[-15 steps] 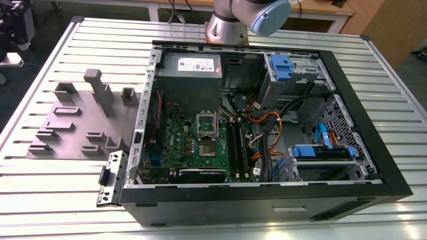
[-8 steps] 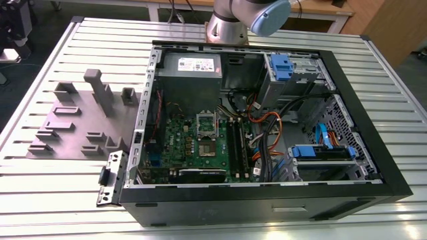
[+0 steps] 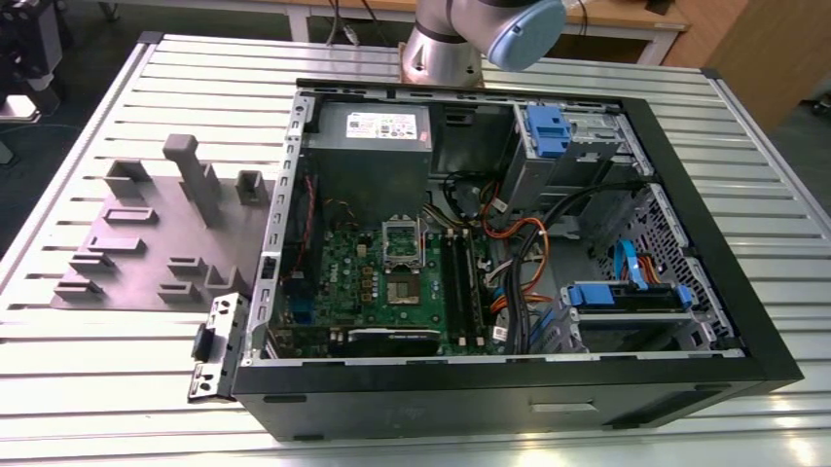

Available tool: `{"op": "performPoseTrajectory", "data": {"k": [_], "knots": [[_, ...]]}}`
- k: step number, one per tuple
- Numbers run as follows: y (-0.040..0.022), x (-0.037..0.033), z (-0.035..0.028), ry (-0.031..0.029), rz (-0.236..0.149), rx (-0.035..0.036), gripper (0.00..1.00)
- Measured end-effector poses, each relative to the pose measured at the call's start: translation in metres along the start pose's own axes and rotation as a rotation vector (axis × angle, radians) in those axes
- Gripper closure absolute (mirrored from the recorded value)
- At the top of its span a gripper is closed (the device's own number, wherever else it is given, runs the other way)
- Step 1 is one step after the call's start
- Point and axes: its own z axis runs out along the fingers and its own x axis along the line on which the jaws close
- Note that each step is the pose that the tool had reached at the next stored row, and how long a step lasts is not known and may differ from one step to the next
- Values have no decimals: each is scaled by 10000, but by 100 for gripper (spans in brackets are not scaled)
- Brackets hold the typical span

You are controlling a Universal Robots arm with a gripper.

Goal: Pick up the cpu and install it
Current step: 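Pick up the cpu and move it towards the insertion slot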

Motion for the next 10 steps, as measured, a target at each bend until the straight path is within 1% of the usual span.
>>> {"op": "performPoseTrajectory", "data": {"k": [3, 5, 8, 10], "knots": [[-7, -3, 1, -2, 1, 0, 53], [-9, -20, 0, -1, 0, 8, 53], [-11, -105, 1, -1, 1, 9, 53], [-12, -142, 0, -1, 0, 10, 53]]}}
